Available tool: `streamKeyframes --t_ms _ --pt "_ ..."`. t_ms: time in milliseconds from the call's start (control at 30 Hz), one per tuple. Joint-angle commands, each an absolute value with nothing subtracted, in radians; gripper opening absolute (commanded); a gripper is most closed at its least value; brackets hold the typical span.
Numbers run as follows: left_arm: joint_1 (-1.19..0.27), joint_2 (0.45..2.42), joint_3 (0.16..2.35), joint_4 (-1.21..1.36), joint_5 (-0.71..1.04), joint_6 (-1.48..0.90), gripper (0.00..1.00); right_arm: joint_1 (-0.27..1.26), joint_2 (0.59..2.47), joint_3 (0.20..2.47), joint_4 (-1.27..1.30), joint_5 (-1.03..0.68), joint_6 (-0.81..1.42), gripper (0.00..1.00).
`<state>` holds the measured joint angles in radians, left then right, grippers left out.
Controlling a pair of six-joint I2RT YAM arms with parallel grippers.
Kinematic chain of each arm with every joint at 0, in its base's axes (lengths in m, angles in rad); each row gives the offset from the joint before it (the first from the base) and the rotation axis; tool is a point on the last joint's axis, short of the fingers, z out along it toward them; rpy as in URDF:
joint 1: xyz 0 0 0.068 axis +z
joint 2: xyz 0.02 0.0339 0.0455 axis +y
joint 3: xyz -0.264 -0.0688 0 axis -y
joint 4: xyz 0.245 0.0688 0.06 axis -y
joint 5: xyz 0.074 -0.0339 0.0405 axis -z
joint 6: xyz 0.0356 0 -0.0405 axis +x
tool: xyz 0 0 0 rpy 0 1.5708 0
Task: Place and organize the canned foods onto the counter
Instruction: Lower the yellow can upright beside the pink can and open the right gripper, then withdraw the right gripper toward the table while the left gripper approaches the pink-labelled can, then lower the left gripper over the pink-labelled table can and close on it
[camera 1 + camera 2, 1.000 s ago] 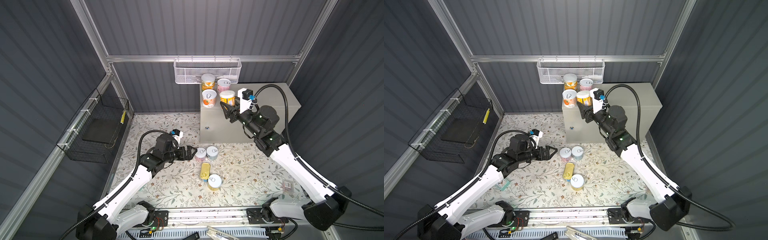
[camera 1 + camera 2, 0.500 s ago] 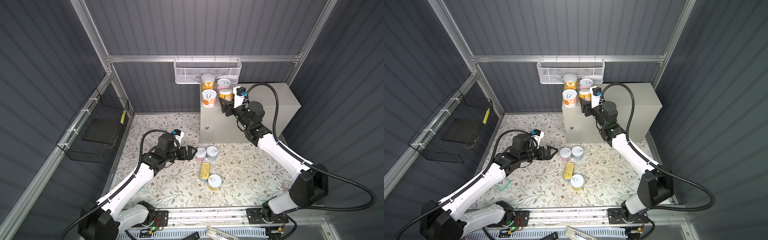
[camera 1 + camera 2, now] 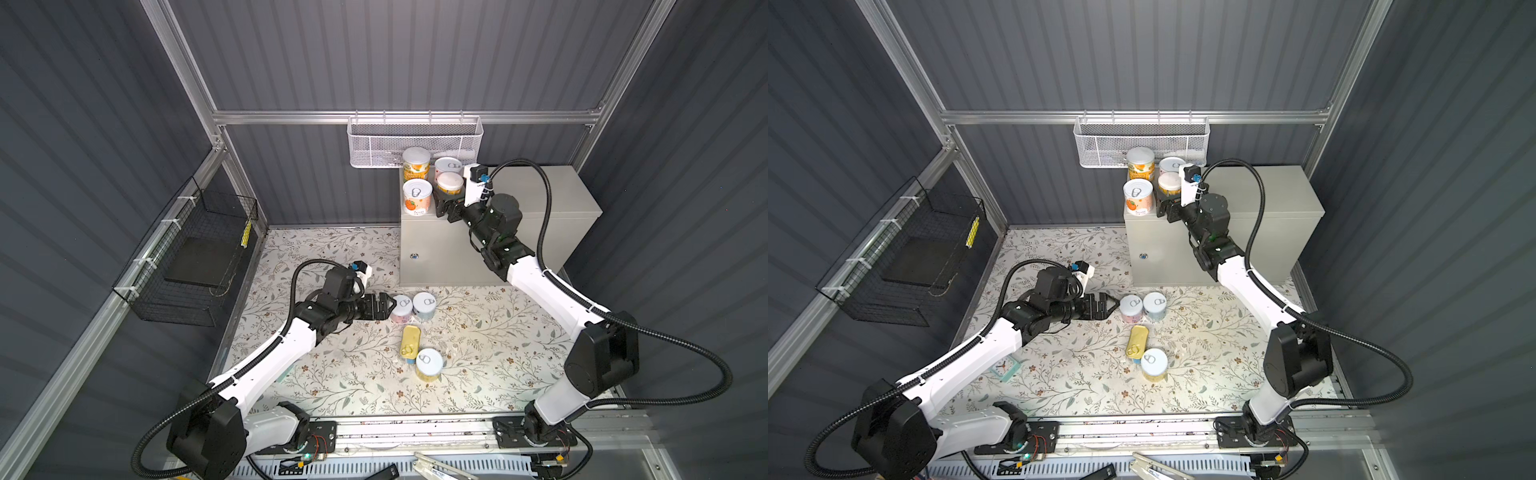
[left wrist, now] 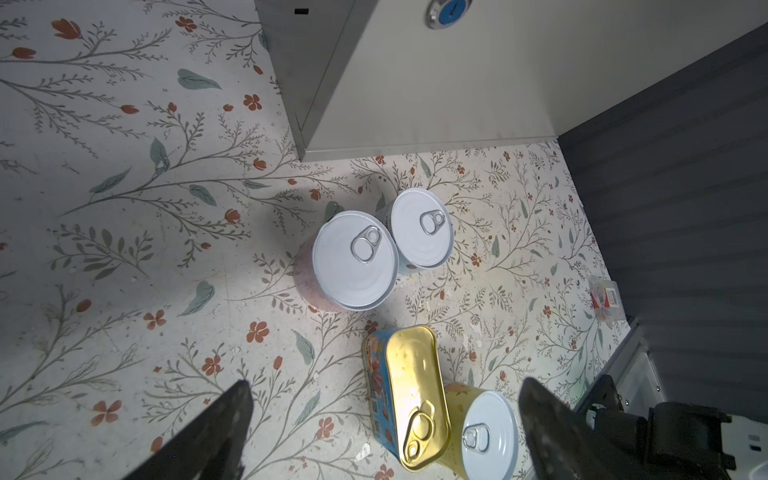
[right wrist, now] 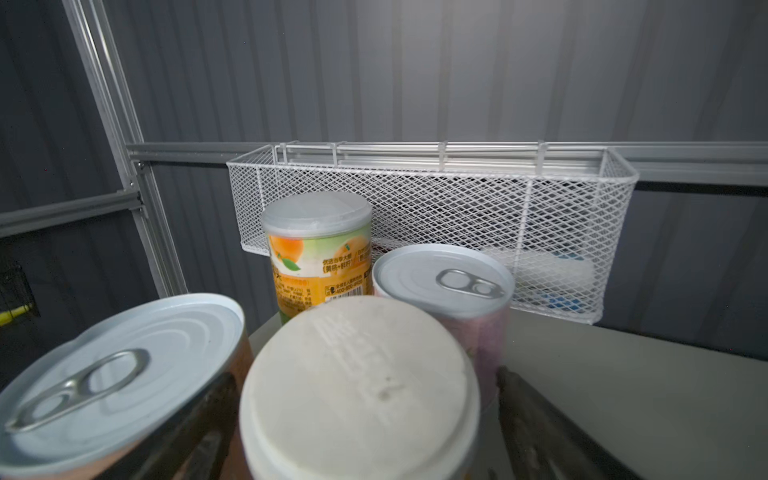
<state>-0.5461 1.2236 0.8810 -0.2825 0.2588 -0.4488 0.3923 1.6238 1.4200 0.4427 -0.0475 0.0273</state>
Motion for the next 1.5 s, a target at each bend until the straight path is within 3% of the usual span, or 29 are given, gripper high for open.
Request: streamKeyframes --t_ms 0,400,767,1167,1467 --pt "-0.546 1.222 0.872 -0.265 0.277 -0.432 1.00 0.385 1.551 1.392 0.477 -0.044 0.029 0.99" --pt "-0.548 1.298 0.859 -0.286 0.280 -0.410 1.00 0.377 1.111 1.079 0.305 0.051 -0.009 0.99" --pt "-0.592 1.385 0.866 -0.297 0.202 -0.391 1.00 0.374 0.501 0.670 -0.166 0.166 0.162 0.99" --pt "-0.614 1.534 0.924 -0.191 0.216 -0.366 1.00 0.374 0.359 0.572 -0.469 0.116 0.336 0.99" --pt "-0.614 1.637 0.975 -0.166 0.198 -0.330 1.00 0.374 0.256 0.456 -0.449 0.084 0.432 0.99"
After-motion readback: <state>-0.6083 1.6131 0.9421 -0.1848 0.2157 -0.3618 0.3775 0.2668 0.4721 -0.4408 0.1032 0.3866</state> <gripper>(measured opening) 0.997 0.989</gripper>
